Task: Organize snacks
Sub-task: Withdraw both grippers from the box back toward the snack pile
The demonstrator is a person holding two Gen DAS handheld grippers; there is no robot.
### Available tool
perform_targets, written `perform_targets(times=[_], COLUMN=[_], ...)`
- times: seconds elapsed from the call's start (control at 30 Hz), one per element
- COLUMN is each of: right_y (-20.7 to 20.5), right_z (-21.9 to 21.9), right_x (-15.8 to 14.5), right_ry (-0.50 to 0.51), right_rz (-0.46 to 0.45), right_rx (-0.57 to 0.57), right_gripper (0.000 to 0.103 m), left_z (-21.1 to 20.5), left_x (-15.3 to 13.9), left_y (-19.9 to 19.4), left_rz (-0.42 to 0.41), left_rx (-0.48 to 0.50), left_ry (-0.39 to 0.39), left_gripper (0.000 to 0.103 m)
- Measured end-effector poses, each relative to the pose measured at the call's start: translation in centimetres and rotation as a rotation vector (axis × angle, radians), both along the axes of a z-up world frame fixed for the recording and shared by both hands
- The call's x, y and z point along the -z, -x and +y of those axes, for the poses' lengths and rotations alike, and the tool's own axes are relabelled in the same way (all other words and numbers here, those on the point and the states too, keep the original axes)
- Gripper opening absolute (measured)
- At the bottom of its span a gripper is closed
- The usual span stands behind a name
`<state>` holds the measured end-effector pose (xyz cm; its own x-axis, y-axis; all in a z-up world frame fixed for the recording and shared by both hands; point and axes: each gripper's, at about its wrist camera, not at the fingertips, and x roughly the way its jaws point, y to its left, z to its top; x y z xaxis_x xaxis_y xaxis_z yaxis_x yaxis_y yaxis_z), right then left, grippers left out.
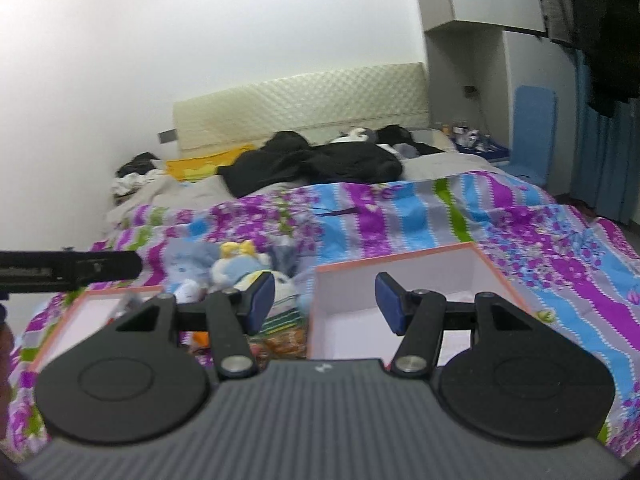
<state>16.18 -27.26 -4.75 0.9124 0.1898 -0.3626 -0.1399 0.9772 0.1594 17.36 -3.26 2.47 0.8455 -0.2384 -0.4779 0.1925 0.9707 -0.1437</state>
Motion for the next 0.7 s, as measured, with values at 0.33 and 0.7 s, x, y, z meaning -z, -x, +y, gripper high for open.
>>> perform_targets(times=[0.33, 0.7], right_y=[3.5, 6.6], right_z=[4.5, 6.6], right_x=[2.1, 7.8], right_ry=[-0.008, -0.008], right_rz=[-0.005, 0.039], right_rx=[-0.075, -0.08], right_gripper=[0.058, 0.058], left_z=[4.6, 7.1], left_x=[3.4, 8.4], left_y=[4.5, 7.2], left_rz=[0.005, 0.047], left_rx=[-0.065, -0.124], left_ry=[-0.004, -0.005], left_gripper=[0.081, 0.083])
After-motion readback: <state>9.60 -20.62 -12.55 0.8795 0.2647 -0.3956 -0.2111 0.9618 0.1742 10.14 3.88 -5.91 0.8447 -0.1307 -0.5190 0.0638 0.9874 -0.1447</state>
